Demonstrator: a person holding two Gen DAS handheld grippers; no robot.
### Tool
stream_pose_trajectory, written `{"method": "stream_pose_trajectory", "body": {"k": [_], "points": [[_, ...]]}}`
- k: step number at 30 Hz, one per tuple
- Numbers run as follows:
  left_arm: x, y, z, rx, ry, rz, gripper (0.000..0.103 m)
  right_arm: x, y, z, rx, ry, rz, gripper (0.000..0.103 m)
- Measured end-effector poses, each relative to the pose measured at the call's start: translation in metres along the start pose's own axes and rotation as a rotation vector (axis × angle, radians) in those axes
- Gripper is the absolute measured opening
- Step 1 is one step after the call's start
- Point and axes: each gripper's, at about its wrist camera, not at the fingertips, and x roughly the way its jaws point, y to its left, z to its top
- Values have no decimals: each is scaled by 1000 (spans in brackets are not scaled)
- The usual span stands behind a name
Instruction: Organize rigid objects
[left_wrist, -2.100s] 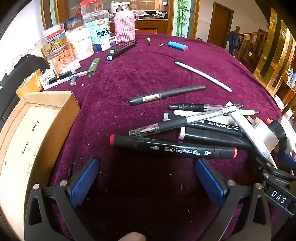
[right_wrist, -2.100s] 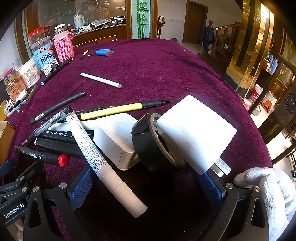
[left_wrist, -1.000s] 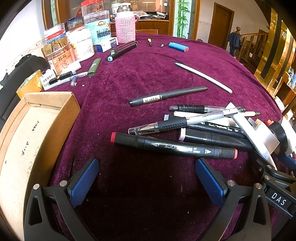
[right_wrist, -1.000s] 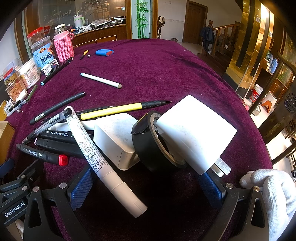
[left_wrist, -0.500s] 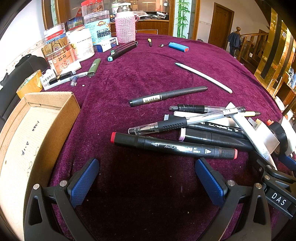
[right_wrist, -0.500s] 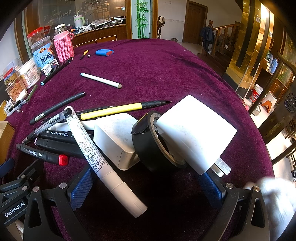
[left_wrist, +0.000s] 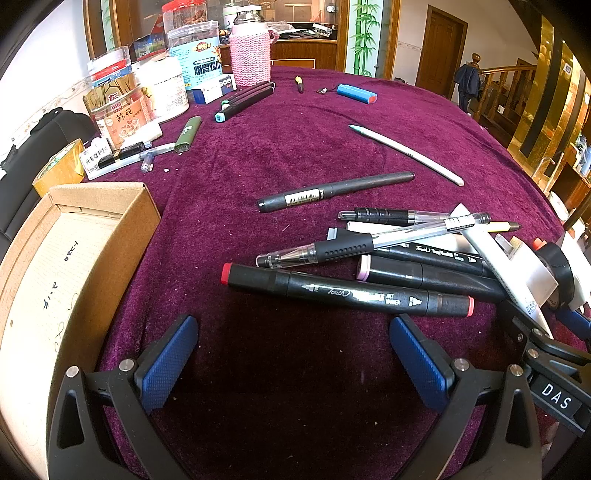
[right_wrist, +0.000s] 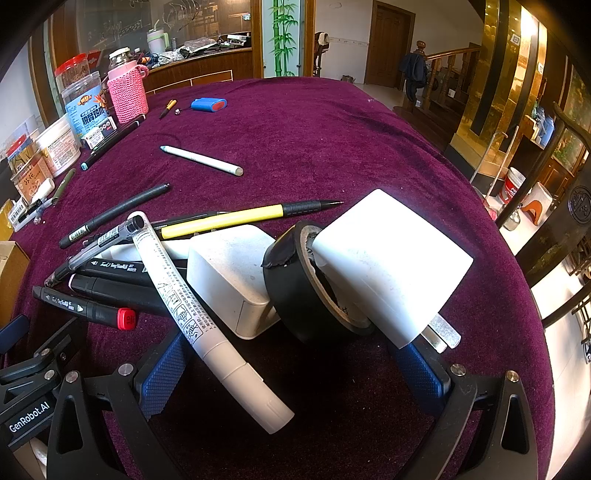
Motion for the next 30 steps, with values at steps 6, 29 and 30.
{"method": "stream_pose_trajectory", "body": {"k": [6, 29, 30], "points": [[-1, -3, -1, -14, 3, 9, 103, -1, -3, 1, -14, 33, 39, 102], [-3, -1, -1, 12, 27, 0, 103, -96, -29, -25, -57, -186, 6, 102], [-3, -2, -1, 13, 27, 3, 103, -117, -31, -28, -51, -305, -27, 102]]}}
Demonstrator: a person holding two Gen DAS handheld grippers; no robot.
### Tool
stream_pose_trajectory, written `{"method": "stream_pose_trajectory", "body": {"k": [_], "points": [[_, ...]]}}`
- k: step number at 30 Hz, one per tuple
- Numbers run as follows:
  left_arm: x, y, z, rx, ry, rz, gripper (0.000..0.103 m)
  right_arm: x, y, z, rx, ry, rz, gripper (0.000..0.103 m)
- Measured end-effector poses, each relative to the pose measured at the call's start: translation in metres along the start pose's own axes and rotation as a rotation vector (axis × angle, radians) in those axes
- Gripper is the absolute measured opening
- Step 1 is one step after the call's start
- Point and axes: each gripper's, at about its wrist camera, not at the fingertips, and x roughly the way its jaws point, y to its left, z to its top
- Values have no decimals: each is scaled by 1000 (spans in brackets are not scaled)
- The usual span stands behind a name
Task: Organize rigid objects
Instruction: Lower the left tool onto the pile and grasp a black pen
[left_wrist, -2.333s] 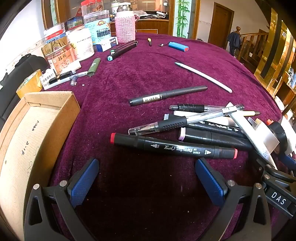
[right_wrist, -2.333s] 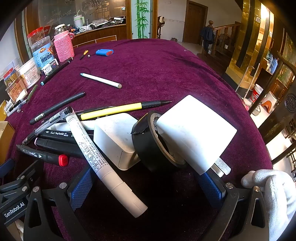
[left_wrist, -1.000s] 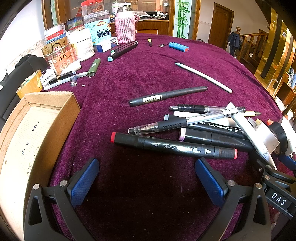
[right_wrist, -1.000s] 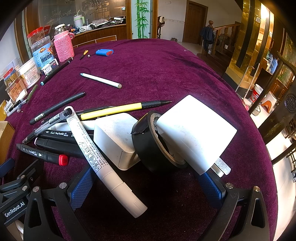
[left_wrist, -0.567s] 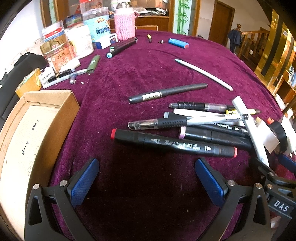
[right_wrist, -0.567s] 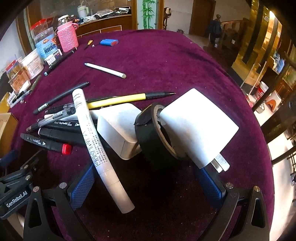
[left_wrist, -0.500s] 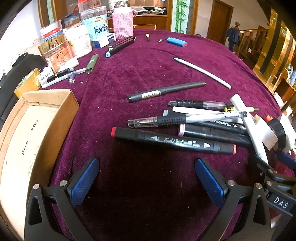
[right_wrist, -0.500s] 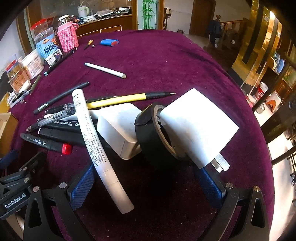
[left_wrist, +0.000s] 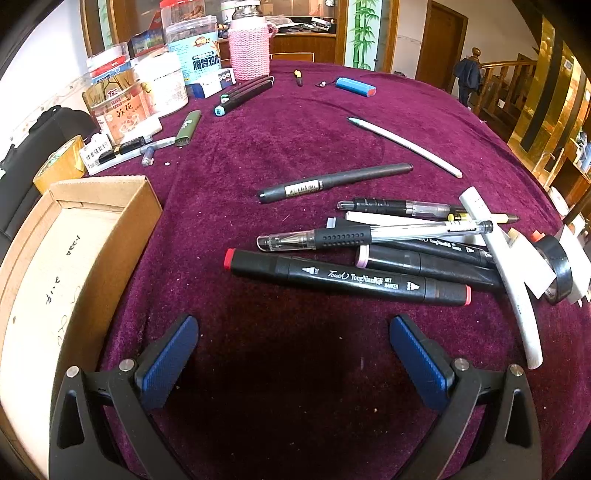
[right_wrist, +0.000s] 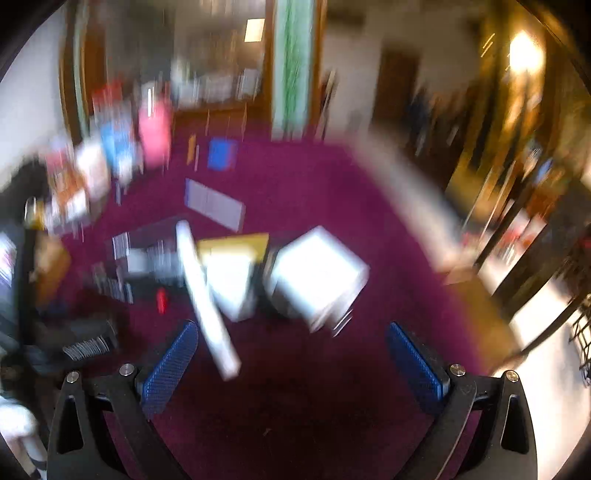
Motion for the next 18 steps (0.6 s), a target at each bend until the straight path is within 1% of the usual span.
{"method": "stream_pose_trajectory", "body": {"k": [1, 2, 3, 6, 7, 9, 11, 12, 13, 14, 16, 17, 18], "points": [[0, 1, 1, -1, 0, 2, 103, -19, -3, 1, 0, -120, -31, 102], [0, 1, 0, 0, -1, 5, 103, -32, -5, 2, 7, -217, -40, 102], [0, 0, 0, 1, -1, 6, 103, -36, -7, 4, 16, -270, -22, 102], [0, 4, 0, -5, 1, -5, 103, 0, -1, 31, 0, -102, 18, 102], [1, 4, 0, -6, 2, -6, 103, 6, -2, 38, 18, -99, 13, 102], [1, 4, 0, -7, 2, -8, 103, 5, -1, 56, 46, -181, -18, 102], [1, 4, 1, -7, 1, -8, 103, -11, -1, 75, 85, -342, -40, 102], [1, 4, 0, -7, 0, -8, 103, -16, 0, 82, 106, -412, -21, 102], [1, 4, 1, -9, -2, -8, 103, -14, 2, 88, 122, -469, 20, 102], [2, 4, 2, -12, -2, -6, 103, -7, 3, 95, 124, -481, 50, 102], [4, 2, 5, -12, 6, 0, 103, 27, 12, 114, 116, -370, 85, 102], [4, 2, 6, -2, 14, -2, 103, 44, 11, 115, 137, -314, 100, 102], [6, 2, 8, 13, 29, -10, 103, 56, 10, 114, 160, -289, 101, 102]]}}
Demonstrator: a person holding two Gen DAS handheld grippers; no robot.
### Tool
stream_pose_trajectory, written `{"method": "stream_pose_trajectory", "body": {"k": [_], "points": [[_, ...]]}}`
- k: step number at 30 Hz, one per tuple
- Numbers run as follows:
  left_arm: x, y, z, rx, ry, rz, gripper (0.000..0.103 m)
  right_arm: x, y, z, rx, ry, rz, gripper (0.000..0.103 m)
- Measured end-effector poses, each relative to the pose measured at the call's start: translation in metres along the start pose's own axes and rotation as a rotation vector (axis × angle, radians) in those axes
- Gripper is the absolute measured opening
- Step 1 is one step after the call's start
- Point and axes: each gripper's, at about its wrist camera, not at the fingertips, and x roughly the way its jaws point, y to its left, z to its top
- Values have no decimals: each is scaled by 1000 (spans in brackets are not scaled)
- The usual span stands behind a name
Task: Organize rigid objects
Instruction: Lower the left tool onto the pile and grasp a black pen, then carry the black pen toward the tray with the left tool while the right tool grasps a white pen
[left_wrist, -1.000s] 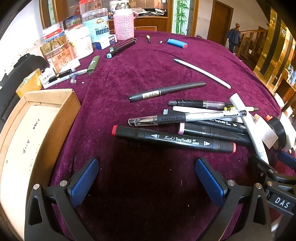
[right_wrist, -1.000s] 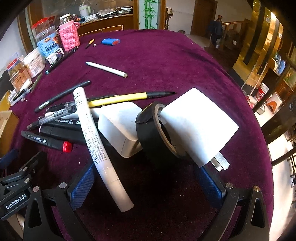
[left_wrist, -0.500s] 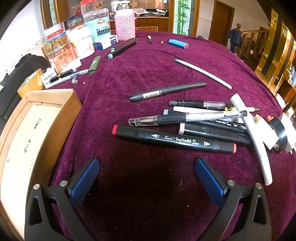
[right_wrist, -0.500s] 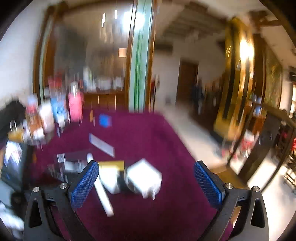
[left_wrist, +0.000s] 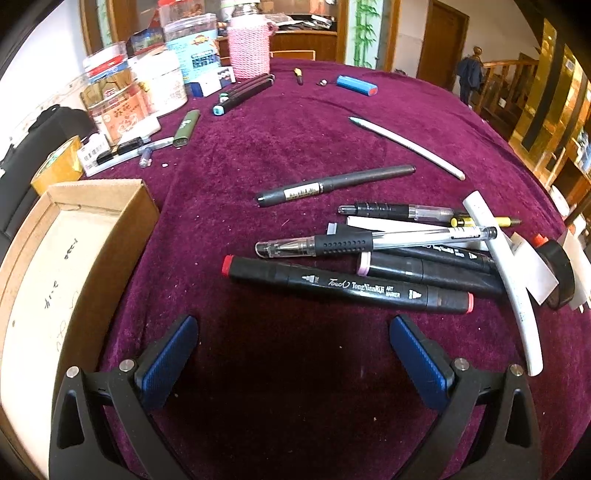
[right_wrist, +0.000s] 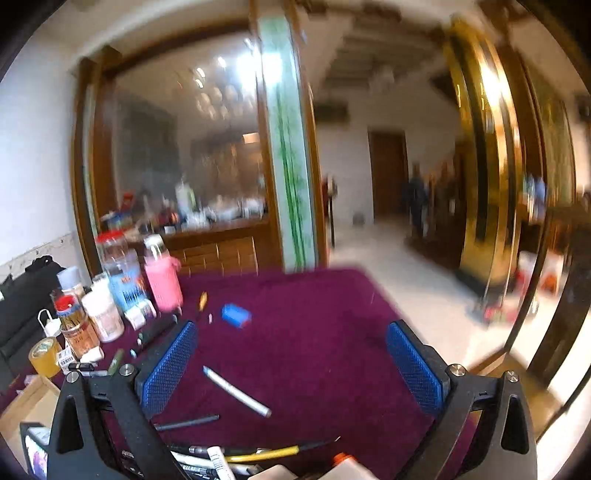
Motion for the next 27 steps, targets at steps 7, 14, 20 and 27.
{"method": "stream_pose_trajectory", "body": {"k": [7, 14, 20, 27], "points": [[-29, 26, 11, -52, 76, -261, 102, 27, -38, -21, 26, 52, -40, 102], [-49, 25, 56, 45, -58, -249, 102, 46, -54, -35, 106, 197, 11, 102], [-3, -3, 105, 207, -23, -115, 81, 48, -46, -41, 71, 205, 14, 102], [38, -5, 106, 272, 107, -232, 36, 55, -51, -41, 106, 242, 14, 102]]}}
